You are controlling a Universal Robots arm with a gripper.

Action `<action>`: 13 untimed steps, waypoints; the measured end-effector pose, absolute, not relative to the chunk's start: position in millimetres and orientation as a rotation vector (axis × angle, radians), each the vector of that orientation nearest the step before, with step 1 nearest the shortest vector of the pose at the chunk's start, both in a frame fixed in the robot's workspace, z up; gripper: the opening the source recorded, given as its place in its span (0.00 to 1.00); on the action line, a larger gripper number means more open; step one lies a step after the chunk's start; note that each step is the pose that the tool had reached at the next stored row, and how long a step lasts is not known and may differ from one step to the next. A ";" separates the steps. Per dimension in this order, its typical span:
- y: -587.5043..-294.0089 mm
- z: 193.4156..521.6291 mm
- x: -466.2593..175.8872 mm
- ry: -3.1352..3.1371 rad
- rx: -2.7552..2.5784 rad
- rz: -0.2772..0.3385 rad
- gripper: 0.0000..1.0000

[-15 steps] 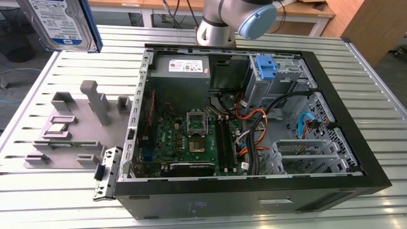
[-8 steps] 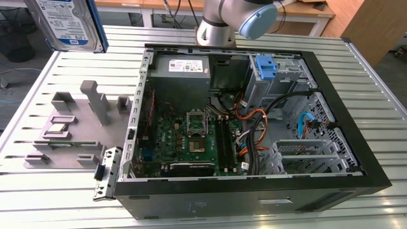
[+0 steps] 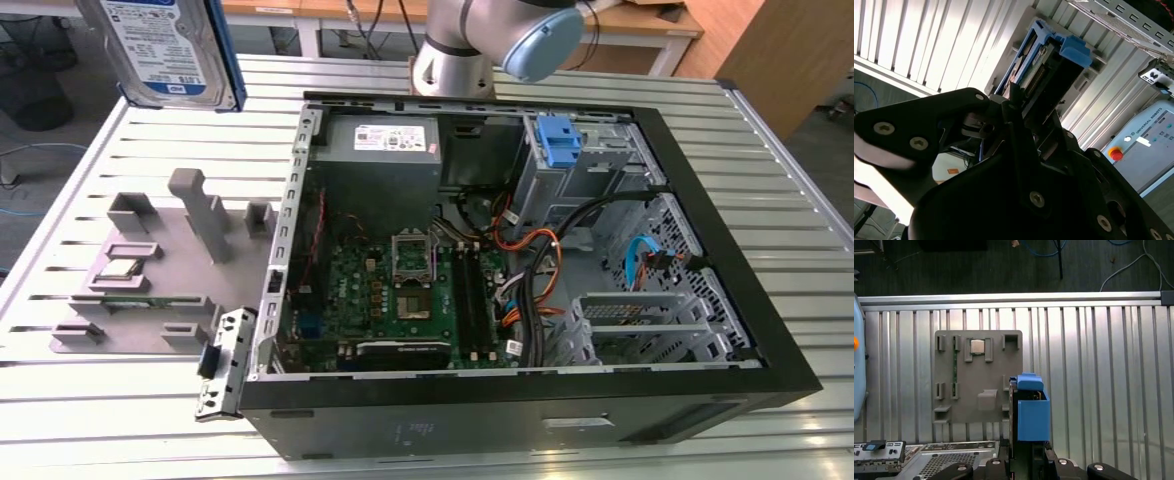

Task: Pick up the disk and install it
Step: 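Pick up the disk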

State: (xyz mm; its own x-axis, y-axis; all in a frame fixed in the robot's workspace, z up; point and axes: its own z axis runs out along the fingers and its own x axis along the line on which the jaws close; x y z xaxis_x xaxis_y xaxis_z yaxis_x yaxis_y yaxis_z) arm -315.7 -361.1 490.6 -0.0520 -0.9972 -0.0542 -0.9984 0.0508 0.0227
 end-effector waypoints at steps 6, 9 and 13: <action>-361.1 490.5 -300.4 2.260 -2.147 0.084 0.35; -361.1 490.5 -294.4 2.260 -2.147 0.084 0.35; -361.1 490.5 -291.0 2.260 -2.147 0.084 0.35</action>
State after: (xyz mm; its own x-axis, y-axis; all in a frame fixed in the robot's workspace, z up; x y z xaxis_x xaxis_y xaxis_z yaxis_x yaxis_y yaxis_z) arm -291.0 -361.1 490.5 -0.0519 -0.9972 -0.0542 -0.9985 0.0508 0.0228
